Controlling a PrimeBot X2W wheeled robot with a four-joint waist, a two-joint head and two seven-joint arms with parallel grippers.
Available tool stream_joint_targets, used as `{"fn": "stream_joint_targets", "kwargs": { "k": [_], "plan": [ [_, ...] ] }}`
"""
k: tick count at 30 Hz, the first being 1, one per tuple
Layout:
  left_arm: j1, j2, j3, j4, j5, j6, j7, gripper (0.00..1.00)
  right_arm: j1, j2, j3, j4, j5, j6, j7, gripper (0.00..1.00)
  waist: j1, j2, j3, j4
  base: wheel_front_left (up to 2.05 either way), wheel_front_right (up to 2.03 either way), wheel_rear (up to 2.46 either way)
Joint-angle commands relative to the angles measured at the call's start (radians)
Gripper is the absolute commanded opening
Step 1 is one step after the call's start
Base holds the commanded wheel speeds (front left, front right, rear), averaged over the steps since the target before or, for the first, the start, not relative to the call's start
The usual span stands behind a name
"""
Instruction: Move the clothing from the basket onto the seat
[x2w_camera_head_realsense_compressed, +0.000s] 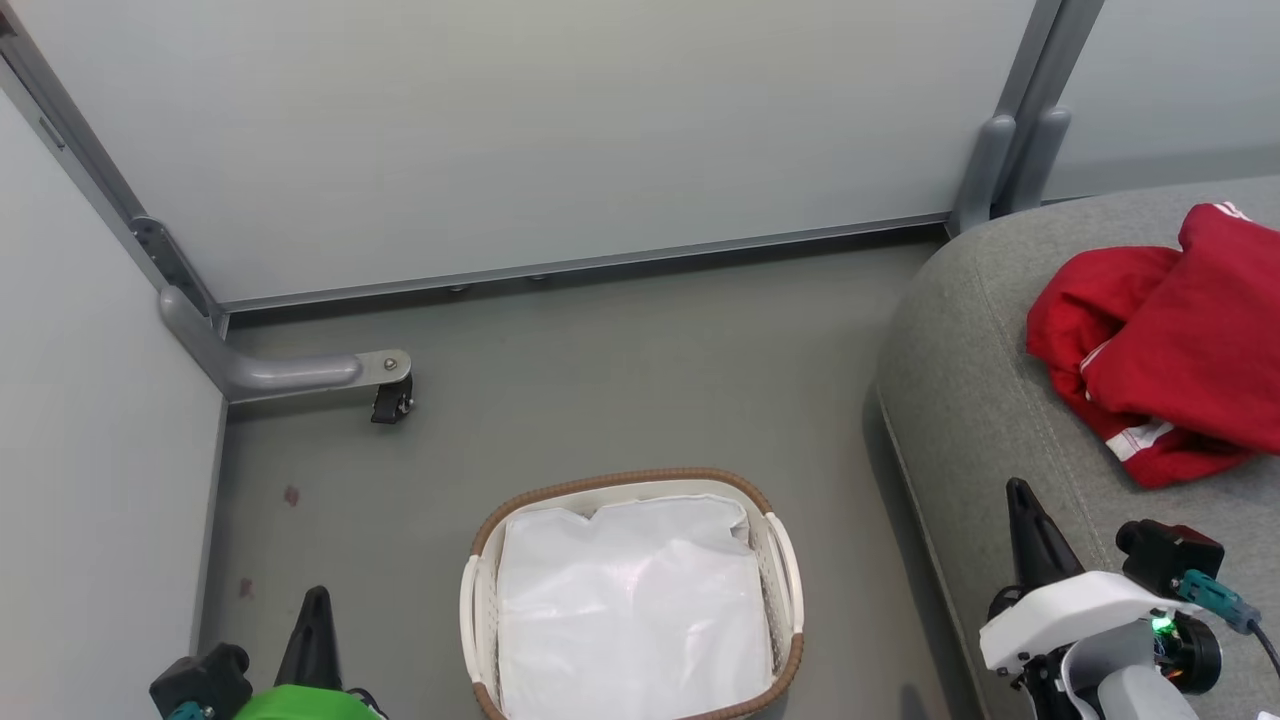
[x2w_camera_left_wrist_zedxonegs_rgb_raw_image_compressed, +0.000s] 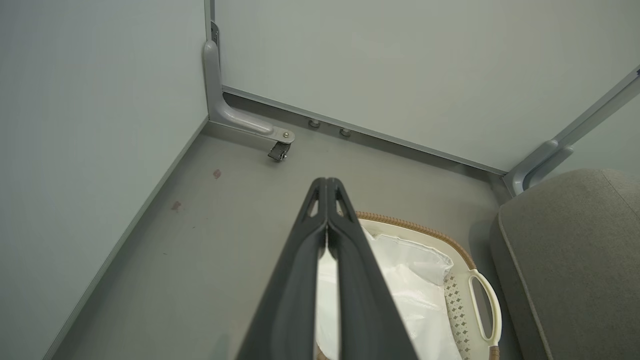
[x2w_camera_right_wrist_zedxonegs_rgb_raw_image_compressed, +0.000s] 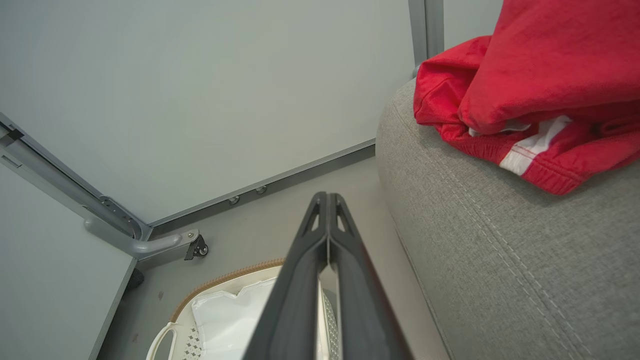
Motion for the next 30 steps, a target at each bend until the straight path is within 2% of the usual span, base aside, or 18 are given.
{"fn": "stream_joint_targets", "kwargs": {
  "k": [1, 30],
  "plan": [
    [-0.018, 0.004, 0.008, -0.023, -0.043, -0.001, 0.009, 0.0, -0.011, -0.005, -0.006, -0.025, 0.047, 0.0, 0.01, 0.0, 0.0001, 0.0, -0.001, 0.0, 0.0, 0.0, 0.0],
    [-0.05, 0.007, 0.04, -0.097, -0.456, -0.002, 0.125, 0.0, 0.004, -0.009, -0.031, -0.085, 0.462, 0.0, 0.126, 0.0, 0.0001, 0.0, -0.011, 0.0, 0.0, 0.0, 0.0]
  ]
}}
